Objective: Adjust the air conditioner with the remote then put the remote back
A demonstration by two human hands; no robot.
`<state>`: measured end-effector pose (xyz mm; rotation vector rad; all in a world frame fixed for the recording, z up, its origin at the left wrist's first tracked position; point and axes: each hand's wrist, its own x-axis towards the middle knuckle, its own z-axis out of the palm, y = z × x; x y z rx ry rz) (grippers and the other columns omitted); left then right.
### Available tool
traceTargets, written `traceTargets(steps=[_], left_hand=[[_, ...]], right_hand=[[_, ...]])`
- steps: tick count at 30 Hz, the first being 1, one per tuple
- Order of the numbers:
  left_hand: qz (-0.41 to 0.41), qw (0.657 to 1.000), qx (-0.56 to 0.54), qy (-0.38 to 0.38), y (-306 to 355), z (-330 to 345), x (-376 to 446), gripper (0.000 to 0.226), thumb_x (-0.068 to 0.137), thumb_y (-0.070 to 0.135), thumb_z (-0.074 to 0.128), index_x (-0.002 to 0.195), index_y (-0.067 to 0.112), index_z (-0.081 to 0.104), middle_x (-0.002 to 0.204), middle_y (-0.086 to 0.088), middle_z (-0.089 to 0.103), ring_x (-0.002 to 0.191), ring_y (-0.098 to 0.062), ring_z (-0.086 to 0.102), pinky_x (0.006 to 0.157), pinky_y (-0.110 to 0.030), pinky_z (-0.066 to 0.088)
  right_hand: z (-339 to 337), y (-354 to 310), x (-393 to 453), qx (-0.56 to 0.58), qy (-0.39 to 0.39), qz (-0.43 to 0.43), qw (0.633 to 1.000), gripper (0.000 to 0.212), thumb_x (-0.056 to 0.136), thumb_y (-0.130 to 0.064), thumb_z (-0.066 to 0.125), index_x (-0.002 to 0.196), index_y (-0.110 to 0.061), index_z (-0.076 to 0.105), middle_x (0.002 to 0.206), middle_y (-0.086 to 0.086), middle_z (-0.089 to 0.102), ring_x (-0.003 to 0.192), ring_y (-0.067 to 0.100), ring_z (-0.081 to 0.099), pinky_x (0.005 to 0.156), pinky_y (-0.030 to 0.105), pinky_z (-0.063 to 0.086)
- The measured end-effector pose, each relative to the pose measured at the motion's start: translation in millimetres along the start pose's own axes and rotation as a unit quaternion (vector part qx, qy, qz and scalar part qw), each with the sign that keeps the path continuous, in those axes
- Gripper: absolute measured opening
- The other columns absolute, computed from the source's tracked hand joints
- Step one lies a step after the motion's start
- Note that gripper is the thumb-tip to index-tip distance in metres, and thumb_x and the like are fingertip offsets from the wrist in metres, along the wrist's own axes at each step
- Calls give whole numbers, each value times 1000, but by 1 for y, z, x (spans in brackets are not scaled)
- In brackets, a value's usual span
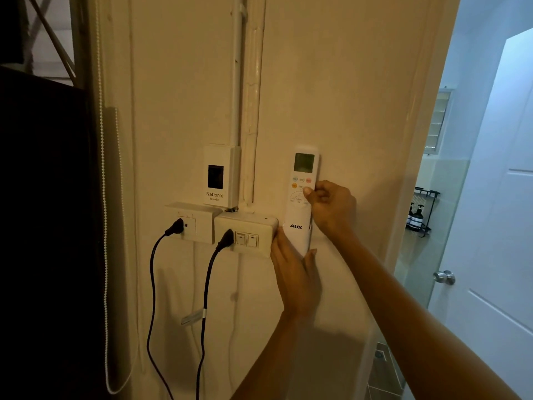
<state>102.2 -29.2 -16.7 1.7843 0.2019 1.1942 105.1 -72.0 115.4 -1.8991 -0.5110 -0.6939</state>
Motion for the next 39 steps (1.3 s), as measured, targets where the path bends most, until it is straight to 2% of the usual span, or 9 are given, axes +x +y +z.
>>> traceTargets(steps=[4,10,16,27,31,34,36,38,39], left_hand=[[1,1000,-8,-5,-1,-1,1,78,85,34,56,139,34,1,151,-3,17,141,-20,18,105,-48,42],[3,1000,1,-1,0,0,2,78,86,34,54,140,34,-1,152,0,14,142,-20,16,105,-49,41],[3,1000,2,-3,0,-1,1,78,86,32,55,139,34,-3,152,-2,13,142,-21,14,107,-50,39],[3,999,-31,-10,-3,-1,3,83,85,29,57,138,40,-6,151,1,15,141,-19,20,106,-48,41],[15,1000,4,-9,0,-3,1,80,86,26,57,141,29,0,151,-4,16,141,-21,19,109,-45,37],[3,1000,12,-9,3,-5,2,81,85,27,59,142,24,1,151,-7,18,141,-22,18,111,-43,35],[-1,1000,10,-10,5,-6,1,81,85,27,59,142,21,2,152,-8,17,142,-22,15,111,-40,31],[-7,1000,6,-6,5,-5,0,80,85,28,58,143,19,3,152,-8,17,142,-22,13,111,-37,26],[-9,1000,7,-1,4,-4,0,81,85,29,58,143,19,3,152,-7,16,143,-22,12,111,-35,25]], right_hand=[[2,2,-5,0,-6,1,1000,28,85,-29,58,104,-9,62,112,12,69,96,26,68,73,31,54],[4,2,-8,-4,8,23,1000,28,83,-27,62,103,-8,61,114,12,68,99,26,67,70,25,48],[3,2,-13,29,40,50,998,26,79,-27,67,93,-5,64,108,13,70,92,23,68,54,7,41],[2,17,-21,9,-6,86,996,29,80,-32,65,91,-5,70,103,11,72,74,9,59,50,7,37],[1,19,-21,-6,-16,79,997,30,80,-32,65,93,-5,70,103,11,72,73,8,58,50,7,35],[-1,20,-22,-2,-25,86,996,31,80,-33,64,91,-4,70,101,12,72,72,11,59,52,11,41],[-3,23,-25,35,-19,103,994,31,81,-35,63,87,-5,70,96,14,72,72,17,63,61,25,54],[-9,25,-32,84,19,123,989,33,82,-38,61,88,-7,69,89,14,72,73,20,65,71,36,58],[-11,24,-35,111,44,127,985,34,82,-40,60,89,-8,69,84,10,72,72,18,64,71,35,57]])
